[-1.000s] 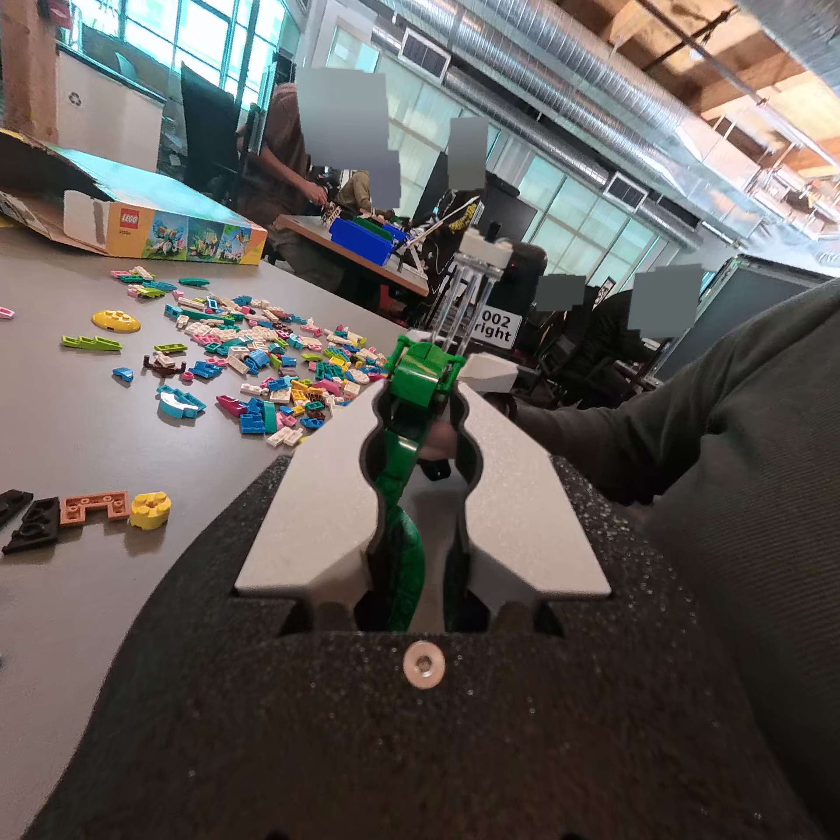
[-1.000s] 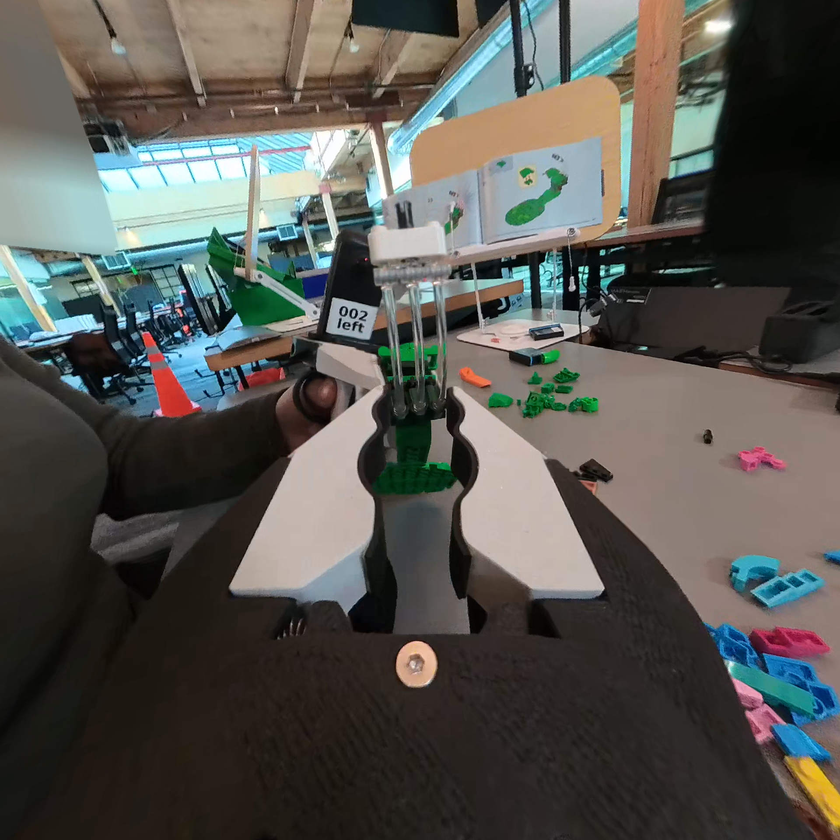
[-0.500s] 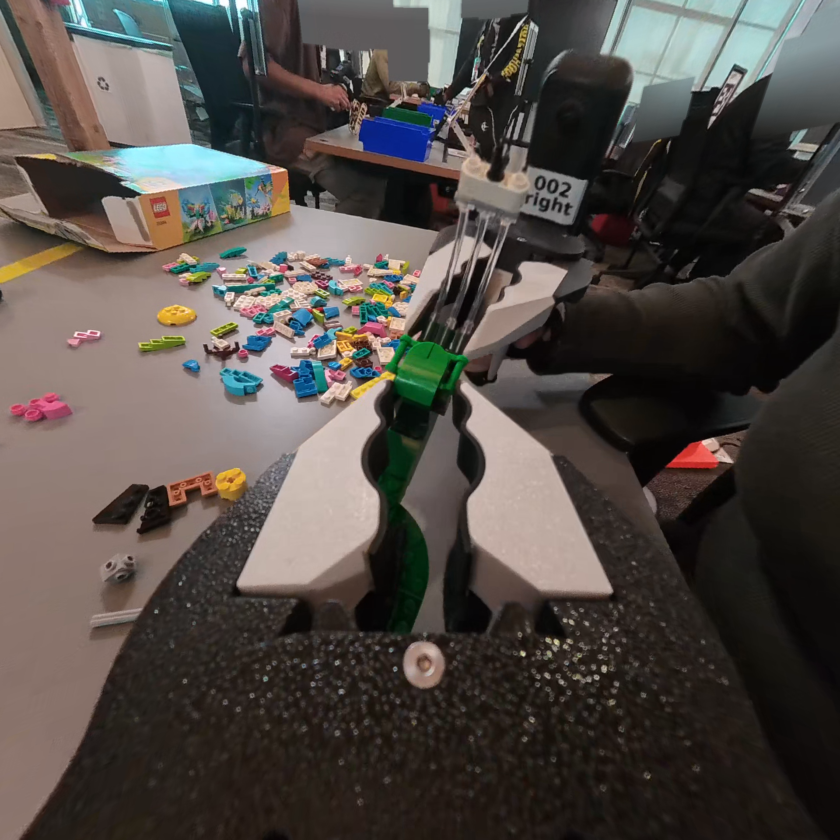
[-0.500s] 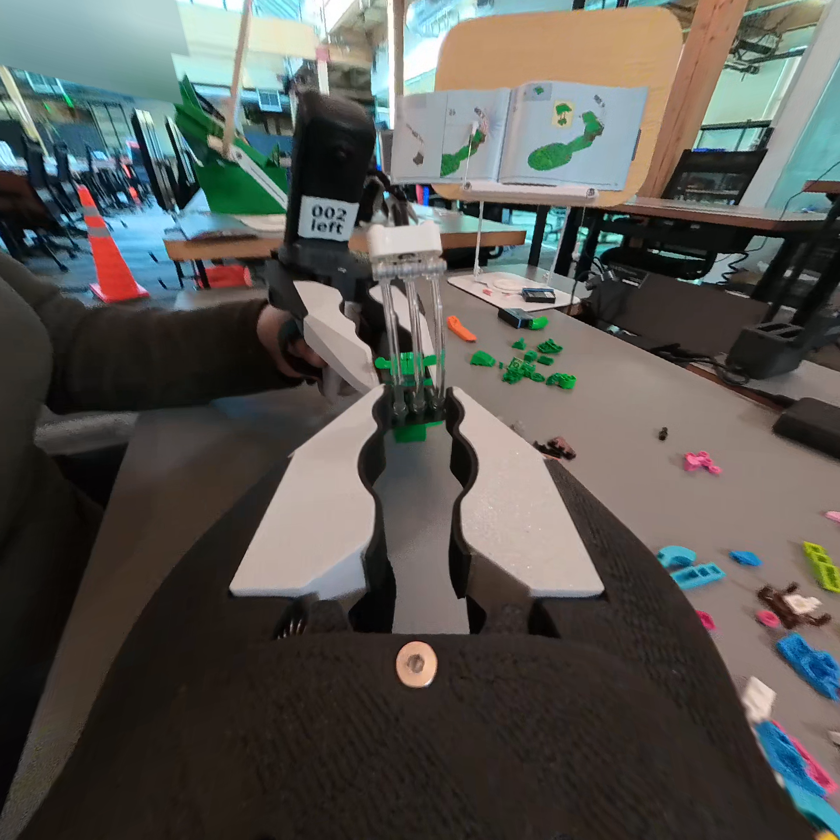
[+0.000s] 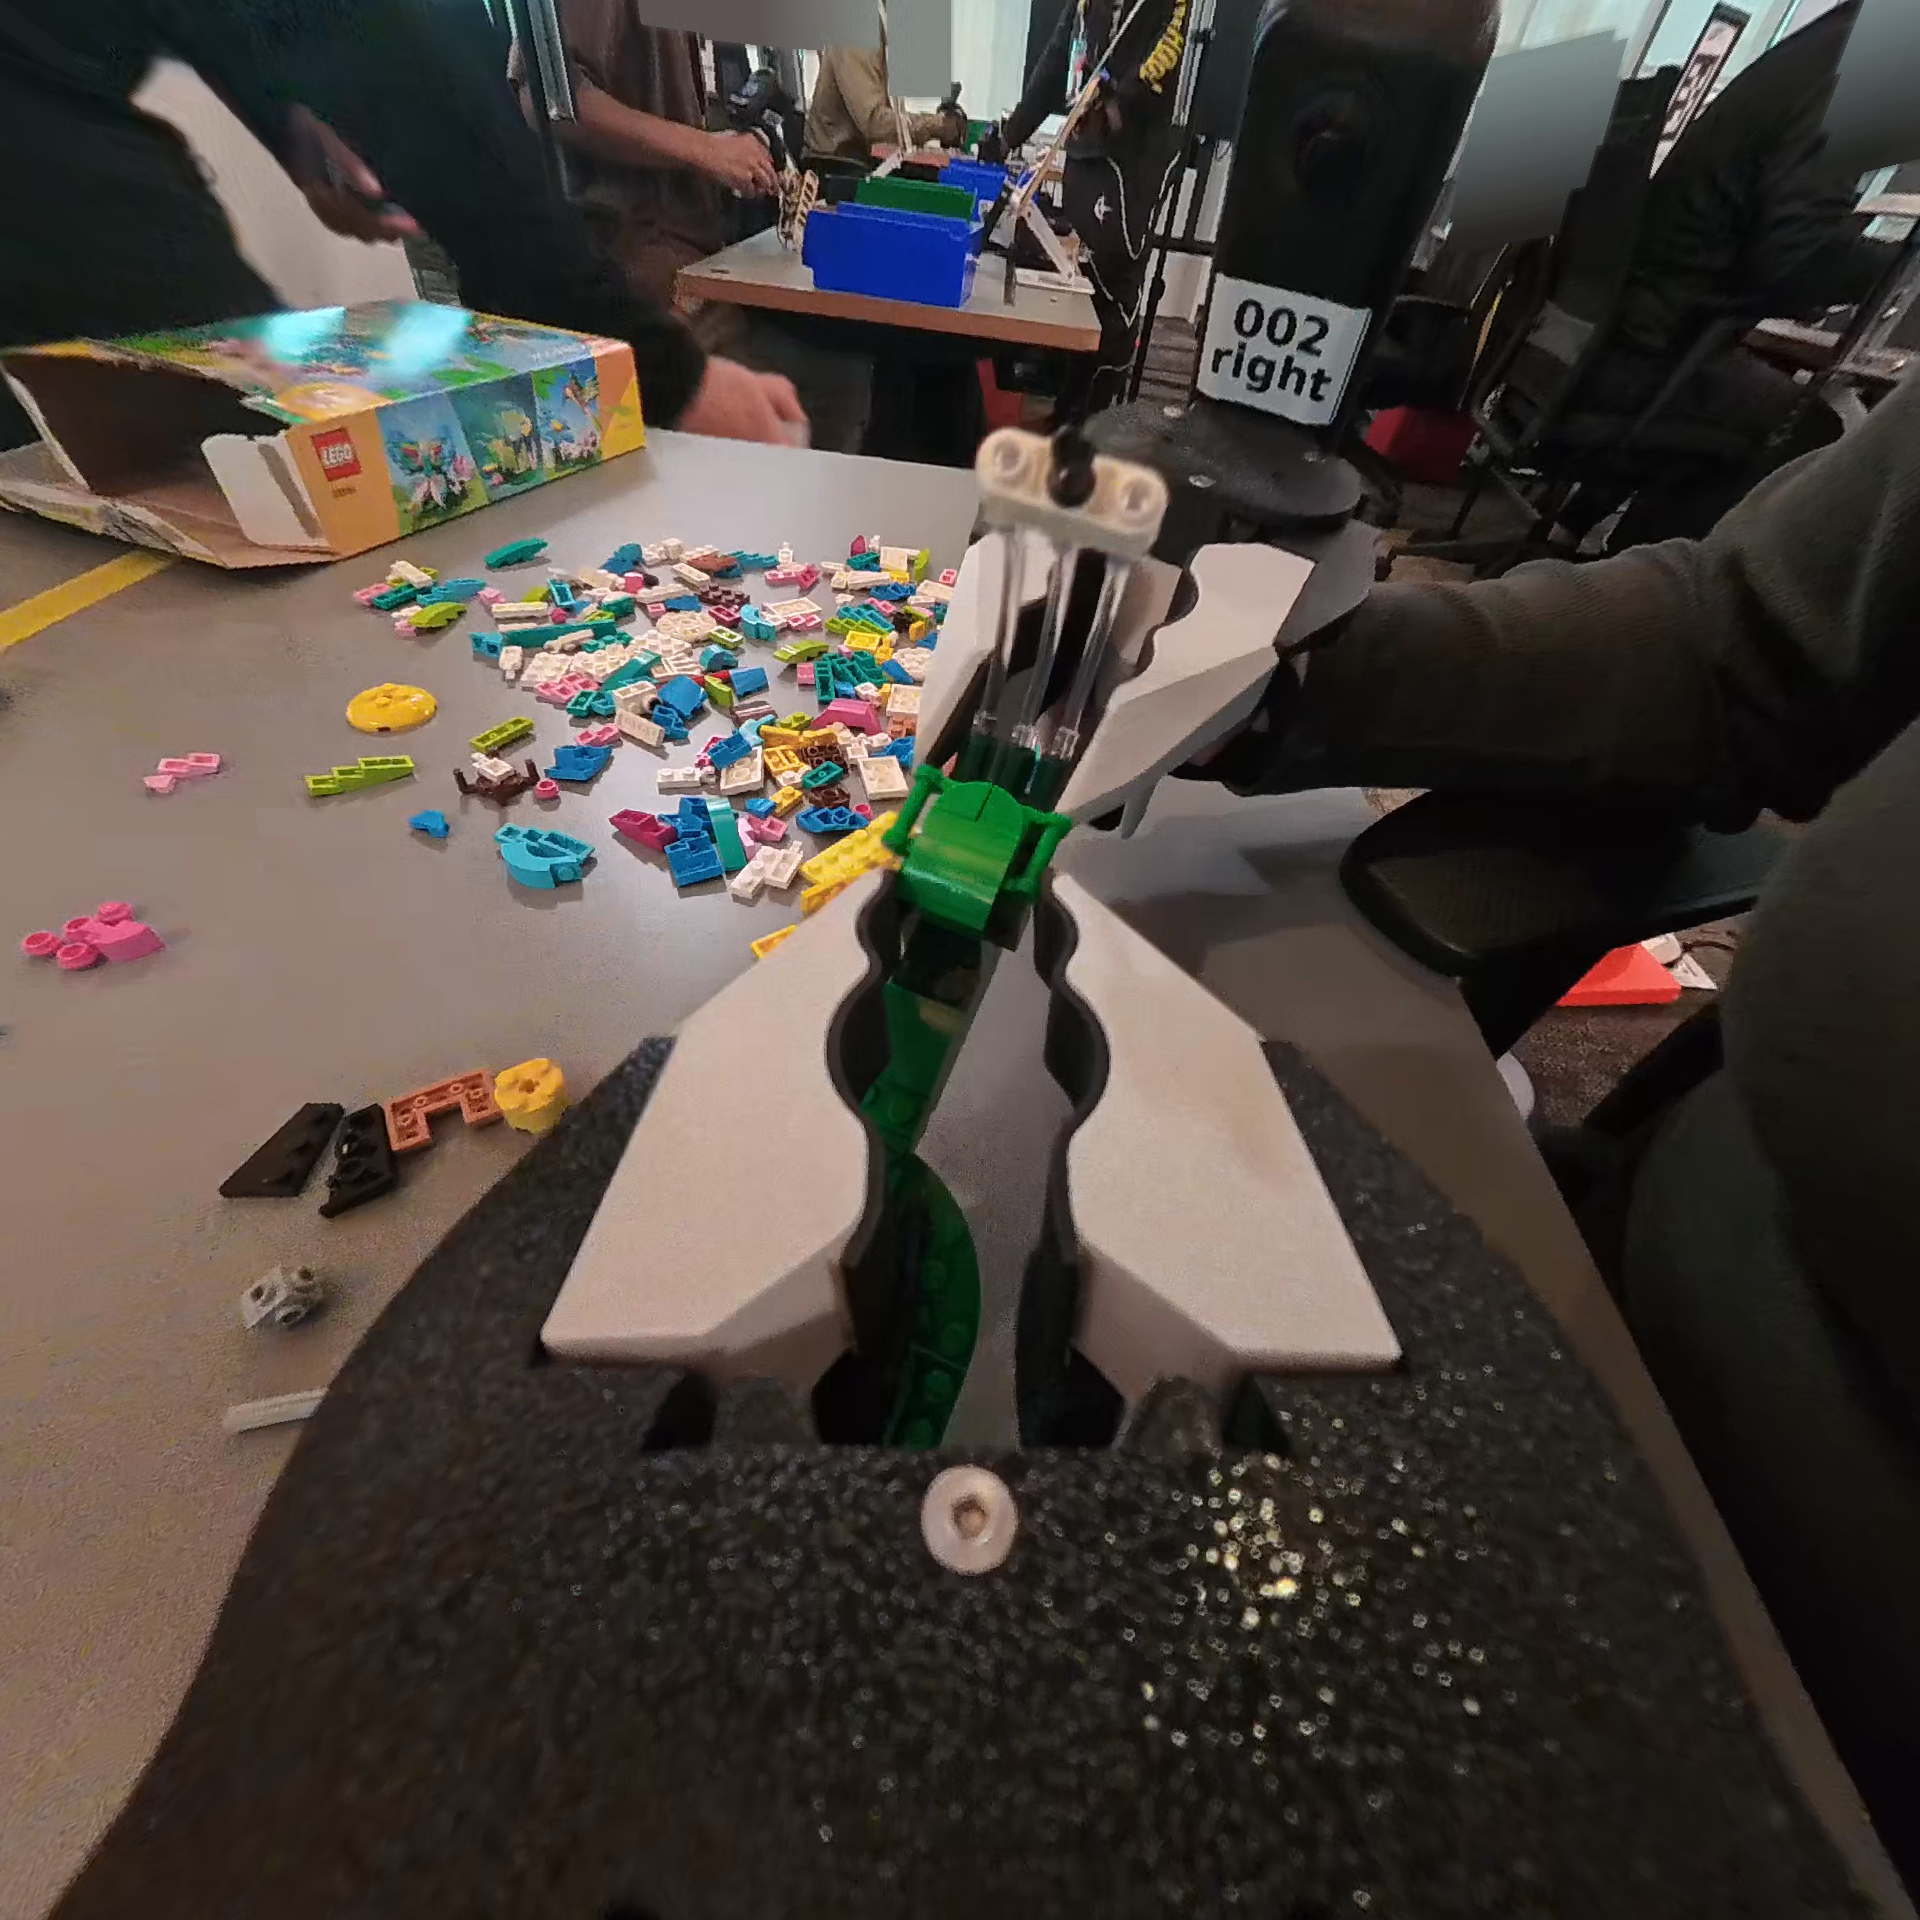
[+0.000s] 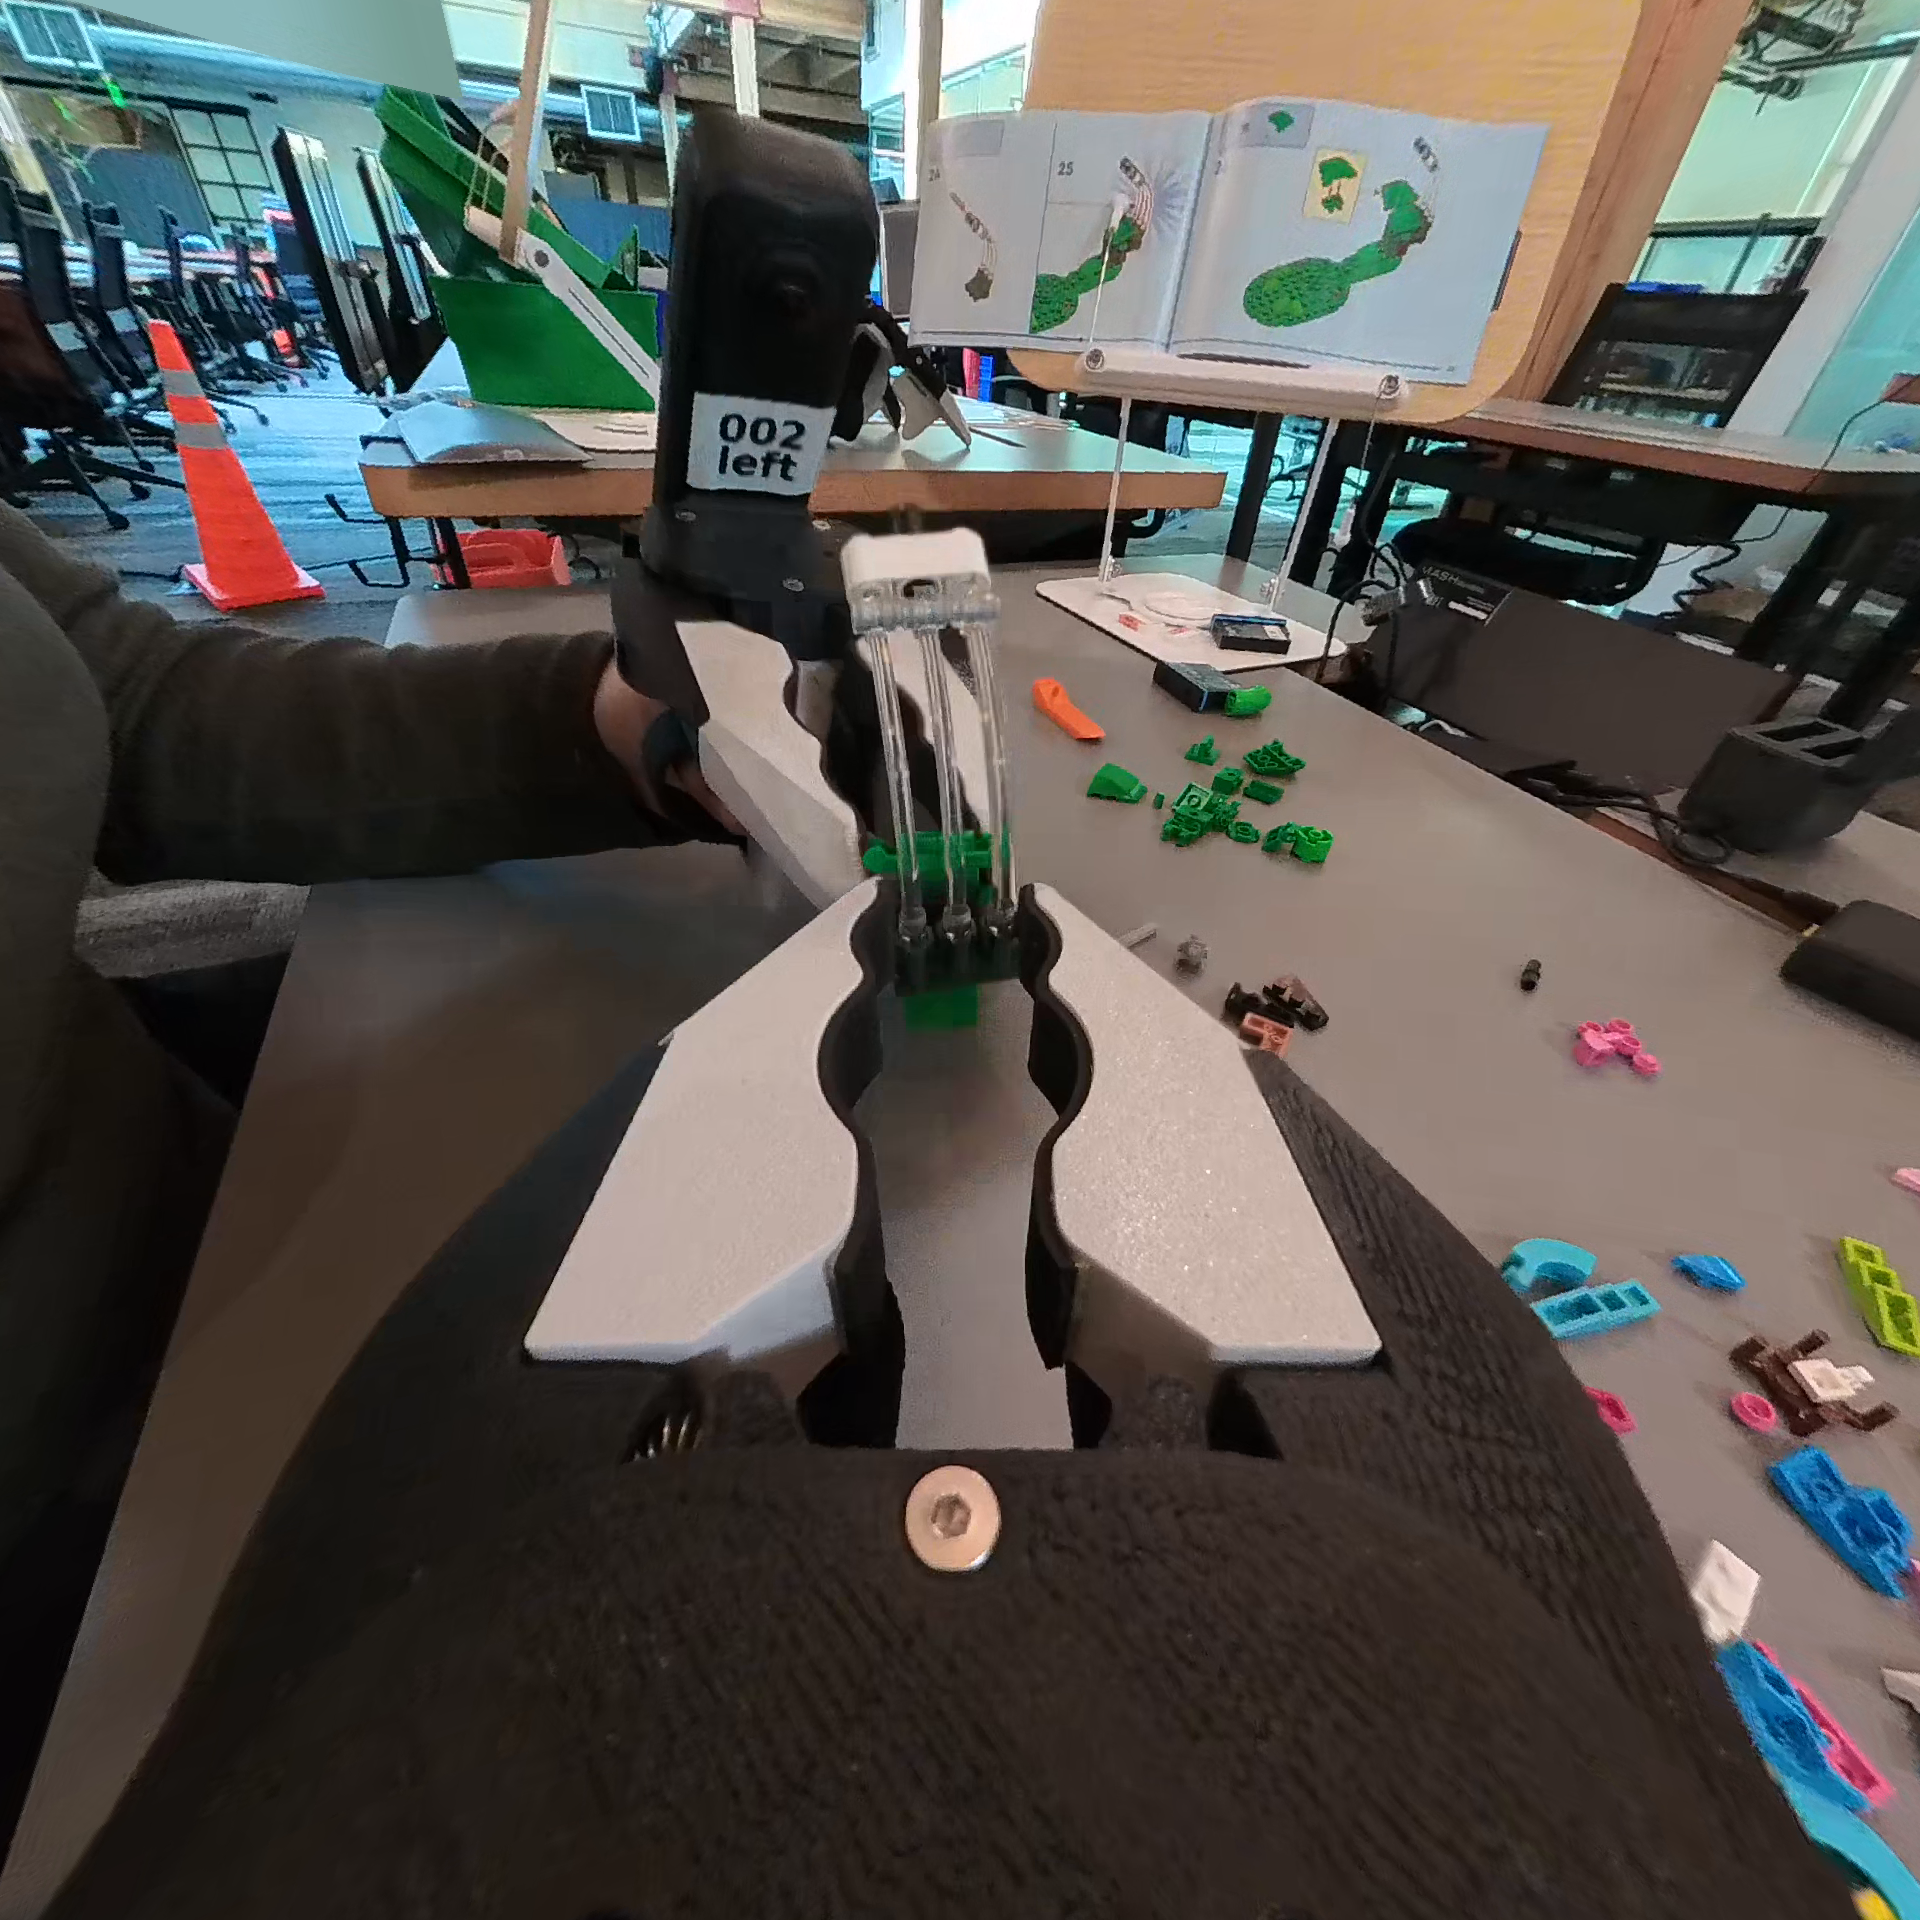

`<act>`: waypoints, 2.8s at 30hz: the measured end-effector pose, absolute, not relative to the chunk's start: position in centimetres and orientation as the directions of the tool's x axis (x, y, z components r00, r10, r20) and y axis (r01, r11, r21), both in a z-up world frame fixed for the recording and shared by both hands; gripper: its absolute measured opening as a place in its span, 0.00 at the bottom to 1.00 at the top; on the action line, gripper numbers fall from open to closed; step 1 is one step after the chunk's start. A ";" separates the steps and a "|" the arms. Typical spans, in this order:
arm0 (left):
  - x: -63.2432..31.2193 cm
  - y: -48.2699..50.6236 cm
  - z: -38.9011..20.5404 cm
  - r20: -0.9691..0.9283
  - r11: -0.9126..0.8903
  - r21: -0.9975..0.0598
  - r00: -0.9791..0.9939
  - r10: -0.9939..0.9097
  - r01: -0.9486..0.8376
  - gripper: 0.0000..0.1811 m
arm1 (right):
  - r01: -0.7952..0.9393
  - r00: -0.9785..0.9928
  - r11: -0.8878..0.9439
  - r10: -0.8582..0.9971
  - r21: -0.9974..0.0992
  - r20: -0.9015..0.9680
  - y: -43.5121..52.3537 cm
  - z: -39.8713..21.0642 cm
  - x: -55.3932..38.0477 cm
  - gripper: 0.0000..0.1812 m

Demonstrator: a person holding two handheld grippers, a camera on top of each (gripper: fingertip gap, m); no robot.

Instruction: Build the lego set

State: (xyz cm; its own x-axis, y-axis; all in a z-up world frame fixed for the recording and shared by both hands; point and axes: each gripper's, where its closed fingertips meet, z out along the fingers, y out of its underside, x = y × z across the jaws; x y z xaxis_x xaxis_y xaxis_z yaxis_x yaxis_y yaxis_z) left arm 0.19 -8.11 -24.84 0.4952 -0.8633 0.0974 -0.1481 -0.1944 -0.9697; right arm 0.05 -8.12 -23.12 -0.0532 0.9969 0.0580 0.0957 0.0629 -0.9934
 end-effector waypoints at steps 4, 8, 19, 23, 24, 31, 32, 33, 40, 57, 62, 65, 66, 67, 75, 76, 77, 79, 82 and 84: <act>0.5 -8.1 -25.6 0.098 -0.207 -0.963 0.494 -0.864 -0.170 0.13 | 0.102 -0.060 0.038 0.998 -0.994 0.032 -8.1 -23.6 0.0 0.12; 0.4 -8.0 -26.2 0.134 -0.248 -0.953 0.495 -0.858 -0.173 0.13 | 0.117 -0.063 -0.006 0.998 -0.993 -0.014 -7.9 -24.3 0.0 0.12; -0.5 -7.5 -29.6 0.139 -0.373 -0.871 0.566 -0.812 -0.321 0.13 | 0.288 -0.067 -0.096 0.991 -0.953 -0.120 -7.7 -27.7 -0.6 0.12; -0.5 -7.5 -29.8 0.166 -0.399 -0.860 0.565 -0.808 -0.318 0.13 | 0.304 -0.063 -0.125 0.987 -0.944 -0.151 -7.8 -27.9 -0.6 0.12; -0.5 -7.6 -29.9 0.176 -0.409 -0.856 0.566 -0.805 -0.316 0.13 | 0.308 -0.062 -0.128 0.986 -0.943 -0.155 -7.8 -28.0 -0.6 0.12; -0.5 -7.9 -31.1 0.169 -0.437 -0.819 0.572 -0.802 -0.371 0.13 | 0.268 -0.044 -0.202 0.974 -0.942 -0.222 -6.9 -27.4 0.1 0.12; -0.4 -7.9 -31.0 0.192 -0.451 -0.818 0.569 -0.800 -0.358 0.13 | 0.258 -0.042 -0.210 0.973 -0.943 -0.228 -6.8 -27.2 0.2 0.12; -0.4 -8.1 -30.8 0.219 -0.465 -0.815 0.561 -0.799 -0.344 0.13 | 0.248 -0.042 -0.214 0.972 -0.945 -0.231 -6.8 -26.9 0.2 0.12; -0.4 -9.0 -31.7 0.270 -0.506 -0.777 0.529 -0.805 -0.375 0.21 | 0.225 -0.056 -0.210 0.972 -0.952 -0.228 -6.9 -26.4 0.5 0.12; 1.6 -9.8 -23.0 0.069 -0.179 -0.962 0.454 -0.889 -0.206 0.32 | -0.048 -0.227 -0.289 0.935 -0.956 -0.271 -8.9 -21.0 1.6 0.12; 3.3 -9.4 -21.4 0.058 -0.125 -0.986 0.476 -0.878 -0.111 0.24 | -0.100 -0.275 -0.227 0.942 -0.969 -0.193 -10.2 -19.8 1.9 0.12; 3.7 -9.8 -21.1 0.068 -0.111 -0.991 0.443 -0.894 -0.073 0.15 | -0.115 -0.264 -0.207 0.949 -0.972 -0.171 -10.2 -19.5 2.0 0.12; 3.8 -10.0 -20.9 0.072 -0.107 -0.992 0.433 -0.899 -0.058 0.12 | -0.117 -0.264 -0.202 0.950 -0.972 -0.166 -10.2 -19.5 2.0 0.12; 3.8 -10.0 -20.9 0.074 -0.108 -0.993 0.435 -0.897 -0.054 0.12 | -0.115 -0.263 -0.199 0.951 -0.973 -0.164 -10.2 -19.5 2.0 0.12; 3.1 -9.8 -20.7 0.173 -0.165 -0.985 0.393 -0.903 0.053 0.12 | -0.061 -0.254 -0.200 0.951 -0.978 -0.179 -9.8 -20.1 2.3 0.20; 3.0 -9.9 -20.5 0.184 -0.170 -0.983 0.381 -0.906 0.070 0.12 | -0.062 -0.255 -0.207 0.949 -0.976 -0.185 -9.7 -20.2 2.3 0.19; 2.9 -9.9 -20.5 0.189 -0.173 -0.982 0.374 -0.908 0.077 0.12 | -0.060 -0.262 -0.207 0.947 -0.976 -0.185 -9.8 -20.2 2.3 0.16; 2.8 -9.9 -20.6 0.183 -0.169 -0.983 0.375 -0.909 0.069 0.12 | -0.054 -0.267 -0.198 0.947 -0.979 -0.177 -10.0 -20.3 2.2 0.14; 2.8 -10.0 -20.7 0.187 -0.174 -0.982 0.367 -0.911 0.067 0.12 | -0.051 -0.278 -0.208 0.942 -0.977 -0.186 -10.2 -20.3 2.2 0.13; 2.8 -10.0 -20.6 0.193 -0.179 -0.981 0.361 -0.912 0.073 0.12 | -0.053 -0.289 -0.234 0.934 -0.971 -0.210 -10.2 -20.3 2.2 0.13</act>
State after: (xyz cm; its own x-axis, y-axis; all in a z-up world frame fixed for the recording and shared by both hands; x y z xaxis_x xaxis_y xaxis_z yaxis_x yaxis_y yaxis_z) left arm 2.83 -10.01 -20.61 0.3611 -0.9123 0.1933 0.0733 -0.1789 -0.9811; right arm 2.18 -10.21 -20.26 -0.2889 0.9341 -0.2096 -0.0528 -0.2342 -0.9708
